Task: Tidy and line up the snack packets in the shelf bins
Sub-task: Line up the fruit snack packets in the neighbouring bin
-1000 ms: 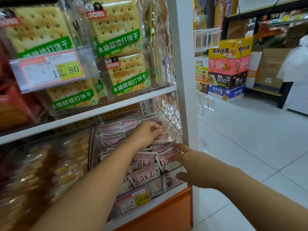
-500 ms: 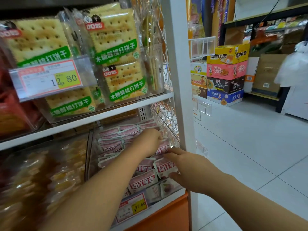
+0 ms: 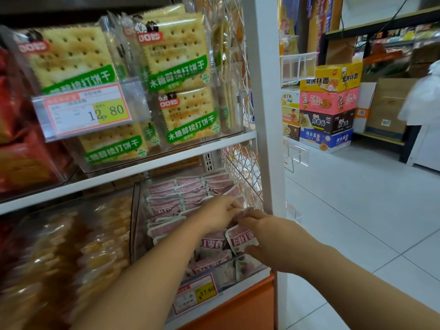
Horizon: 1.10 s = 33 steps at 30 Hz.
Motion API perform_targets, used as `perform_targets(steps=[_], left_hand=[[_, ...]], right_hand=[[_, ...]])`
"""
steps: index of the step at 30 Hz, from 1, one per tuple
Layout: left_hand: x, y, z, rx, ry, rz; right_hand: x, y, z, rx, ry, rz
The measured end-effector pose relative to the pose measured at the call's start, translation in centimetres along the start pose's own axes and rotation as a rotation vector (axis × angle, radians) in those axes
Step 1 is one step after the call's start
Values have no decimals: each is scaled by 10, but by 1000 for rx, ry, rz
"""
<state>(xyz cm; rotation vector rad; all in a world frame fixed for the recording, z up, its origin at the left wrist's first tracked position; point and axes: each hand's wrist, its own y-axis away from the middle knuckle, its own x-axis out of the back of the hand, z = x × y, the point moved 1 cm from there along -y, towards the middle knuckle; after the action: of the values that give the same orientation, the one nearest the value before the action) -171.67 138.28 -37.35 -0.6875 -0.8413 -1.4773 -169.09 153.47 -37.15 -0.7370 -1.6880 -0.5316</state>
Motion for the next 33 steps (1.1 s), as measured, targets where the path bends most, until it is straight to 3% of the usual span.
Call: perform_targets(steps=[3,6,12,23,27,31,33], left_hand=[[13,0,2,-50,119,235],[24,-10,-14,-21,-47,471],[29,-31,-37,40,-394,241],[33,-49,-44,111,-392,441],[40,-54,-39,66,-415,332],[38,-59,-29,-73,-662,267],[34,-62,-28,-71,-622,262]], right_hand=[[1,1,1,-5,-13,-3],[2,2,1,-14,-19,-7],[2,1,2,-8,-41,-10],[-1,-7,5,-5,-53,4],[-1,-8,4,-2,-65,7],[0,-8,3,1,-61,16],[-1,-9,3,3,-57,22]])
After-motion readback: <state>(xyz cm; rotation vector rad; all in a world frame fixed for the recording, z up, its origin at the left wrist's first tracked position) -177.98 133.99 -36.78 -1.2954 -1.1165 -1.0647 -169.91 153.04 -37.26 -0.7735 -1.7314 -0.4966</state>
